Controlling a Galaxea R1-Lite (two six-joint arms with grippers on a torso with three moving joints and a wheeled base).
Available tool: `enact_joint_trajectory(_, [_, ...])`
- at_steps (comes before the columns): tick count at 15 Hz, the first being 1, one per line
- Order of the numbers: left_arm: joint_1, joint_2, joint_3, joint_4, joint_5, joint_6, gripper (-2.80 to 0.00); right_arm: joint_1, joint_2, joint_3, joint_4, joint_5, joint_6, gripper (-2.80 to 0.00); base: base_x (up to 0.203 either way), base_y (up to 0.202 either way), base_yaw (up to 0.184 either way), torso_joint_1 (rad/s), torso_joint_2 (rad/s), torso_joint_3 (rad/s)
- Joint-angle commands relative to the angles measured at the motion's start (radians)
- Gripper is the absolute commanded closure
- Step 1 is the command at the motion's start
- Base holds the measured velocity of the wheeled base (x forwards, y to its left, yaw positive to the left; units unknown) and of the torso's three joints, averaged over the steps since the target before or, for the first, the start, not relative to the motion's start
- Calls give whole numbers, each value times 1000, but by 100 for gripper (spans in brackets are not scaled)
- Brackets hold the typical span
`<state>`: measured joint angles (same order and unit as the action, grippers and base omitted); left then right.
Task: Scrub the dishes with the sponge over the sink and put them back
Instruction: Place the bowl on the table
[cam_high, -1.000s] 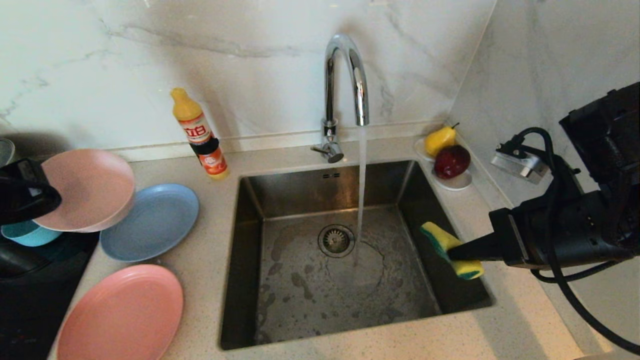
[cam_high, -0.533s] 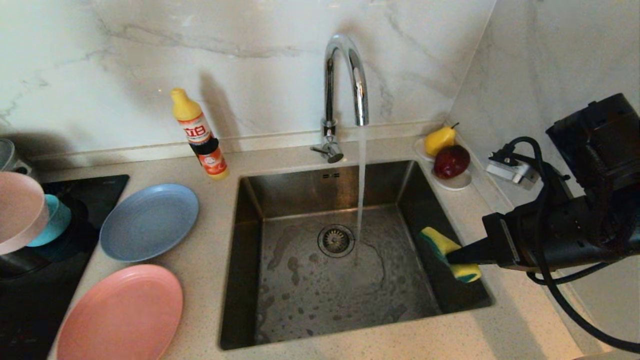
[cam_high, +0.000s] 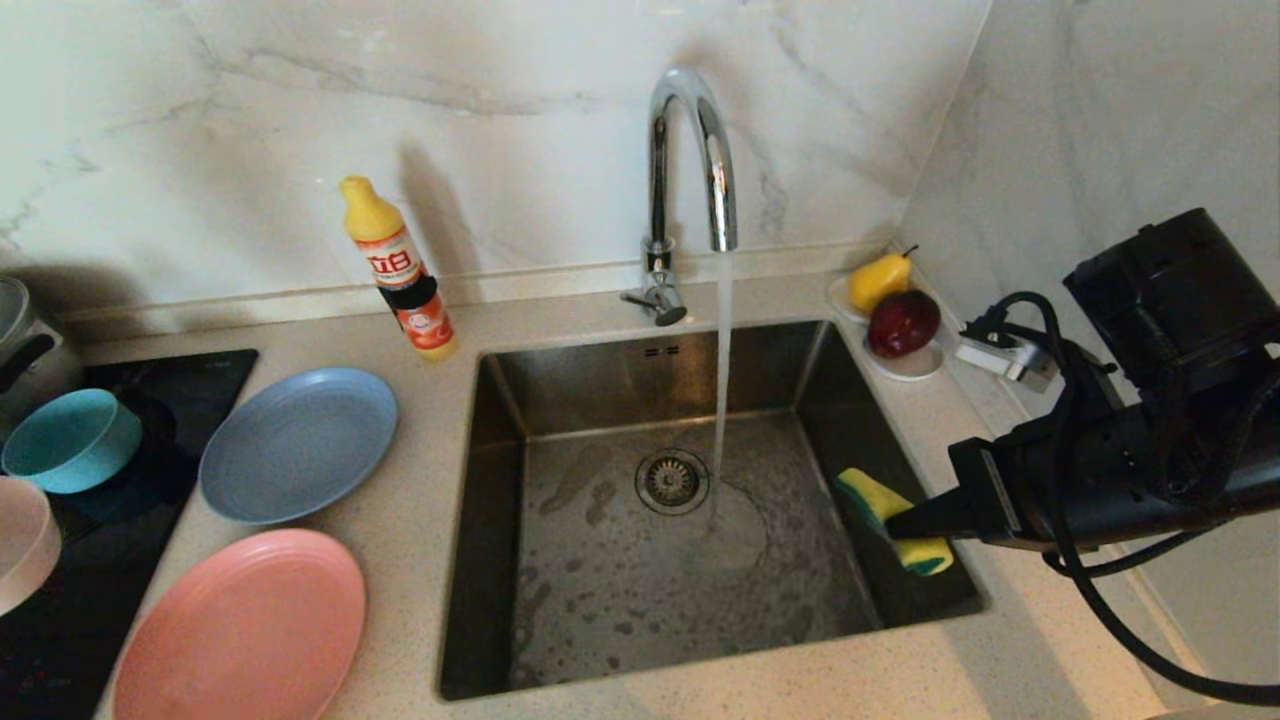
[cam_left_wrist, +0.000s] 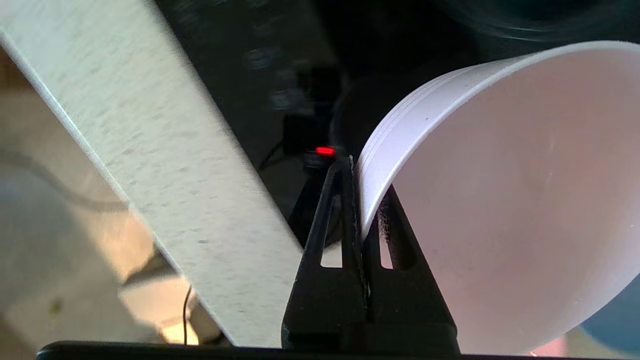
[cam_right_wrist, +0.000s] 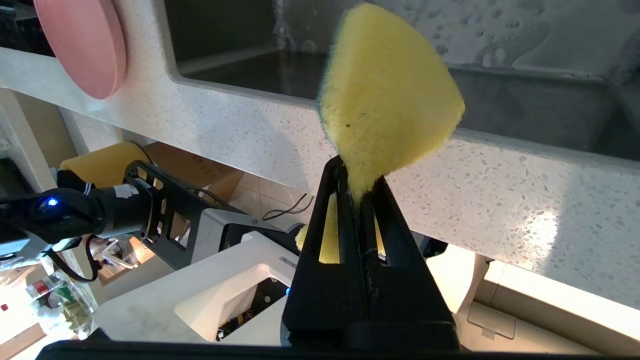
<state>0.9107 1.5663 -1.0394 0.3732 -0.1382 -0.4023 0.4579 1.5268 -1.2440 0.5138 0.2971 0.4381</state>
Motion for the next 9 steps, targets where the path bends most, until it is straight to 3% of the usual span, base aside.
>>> enact_joint_trajectory(1, [42,81,14,-12,-4,-1,0,1,7,-5,3,5,2,0,0,0,0,0,0,0])
enact_joint_trajectory(5, [63,160,83,-140,-1,-2,0,1,9,6,-48,8,2,0,0,0,0,0,0,0])
enact_joint_trajectory(9, [94,212,86,-171,-2,-5,0,1,26,12,-64,8,2,0,0,0,0,0,0,0])
